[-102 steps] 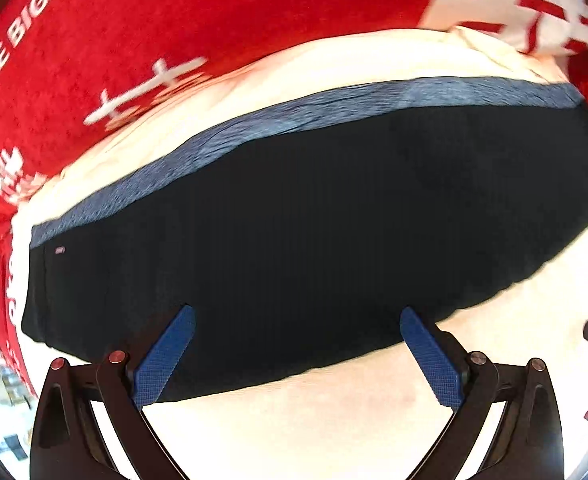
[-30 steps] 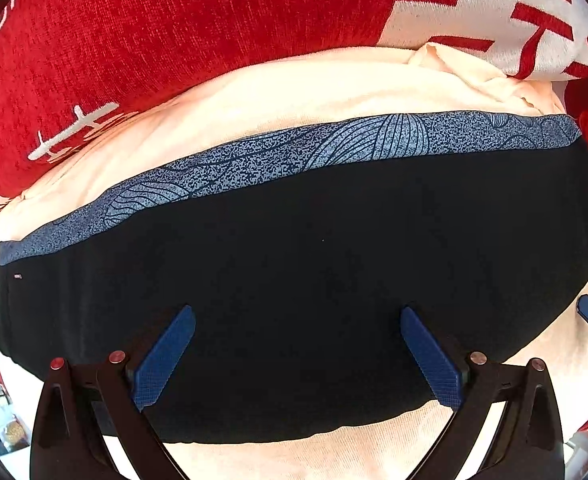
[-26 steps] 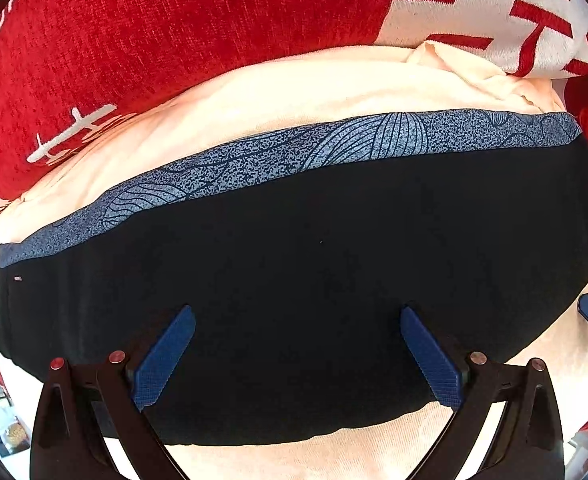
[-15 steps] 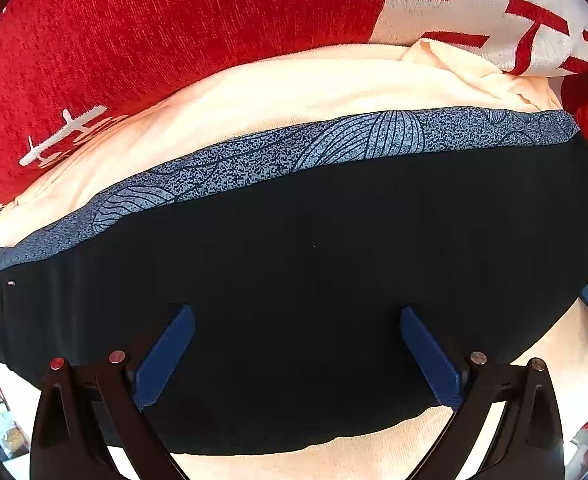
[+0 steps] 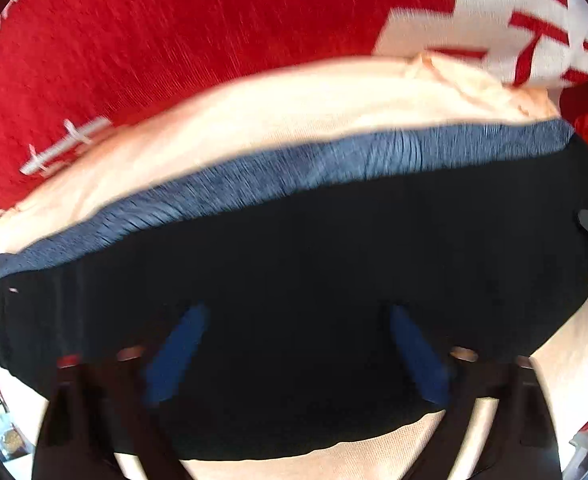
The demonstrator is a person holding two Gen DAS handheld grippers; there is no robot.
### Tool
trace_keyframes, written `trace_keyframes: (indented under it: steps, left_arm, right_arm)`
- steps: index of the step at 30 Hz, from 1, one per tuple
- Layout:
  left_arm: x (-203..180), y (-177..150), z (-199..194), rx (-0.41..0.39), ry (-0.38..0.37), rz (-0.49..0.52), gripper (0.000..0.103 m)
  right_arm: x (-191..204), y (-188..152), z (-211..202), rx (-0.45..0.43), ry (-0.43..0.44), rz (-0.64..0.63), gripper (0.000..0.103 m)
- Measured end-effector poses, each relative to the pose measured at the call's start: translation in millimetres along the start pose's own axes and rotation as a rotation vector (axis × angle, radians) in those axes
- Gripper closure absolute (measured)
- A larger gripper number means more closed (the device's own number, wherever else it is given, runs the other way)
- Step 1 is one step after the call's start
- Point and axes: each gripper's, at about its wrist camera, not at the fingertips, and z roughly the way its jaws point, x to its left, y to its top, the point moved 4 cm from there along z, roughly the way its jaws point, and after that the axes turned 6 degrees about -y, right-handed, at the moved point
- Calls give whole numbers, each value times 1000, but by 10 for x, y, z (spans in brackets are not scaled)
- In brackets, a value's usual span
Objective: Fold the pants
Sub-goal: 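Grasp the trousers' leg end with the right gripper and lift it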
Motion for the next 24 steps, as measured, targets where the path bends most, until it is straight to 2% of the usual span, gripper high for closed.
trace_keyframes:
  steps: [1,4,7,8,10,15,16,19,24]
  left_arm:
    - [3,33,-60,-16,-3,-1,23]
    - [-64,78,-107,-46,-24,24,23]
    - [-321,-12,127,7,-80,86,23]
    - [-375,-52,187,-2,-56,101,23]
    - [-432,-90,176,-53,-37,115,23]
    - [-279,-54,150,-9,-139,86,23]
    - [-233,-55,112,-10,-149,80,23]
    - [138,-91,-118,-84,-147,28,23]
    - [1043,-256,-397,-121,-102,-69,23]
  right_arm:
    - [21,8,15,13,-8,3,88]
    - [210,-4,-106,6,41,-41,89]
    - [427,-59,-241,-1,69,-98,89]
    - [599,-112,-309,-8,81,-141,90]
    - [669,-136,-329,-11,82,-162,89]
    - [1133,-324,-317,-22,10,-337,89]
    - [1227,-364,-320,-28,-4,-369,89]
    - [1547,-507,-326,-51,-58,-482,89]
    - [2095,-955,-271,-71,-174,-708,89]
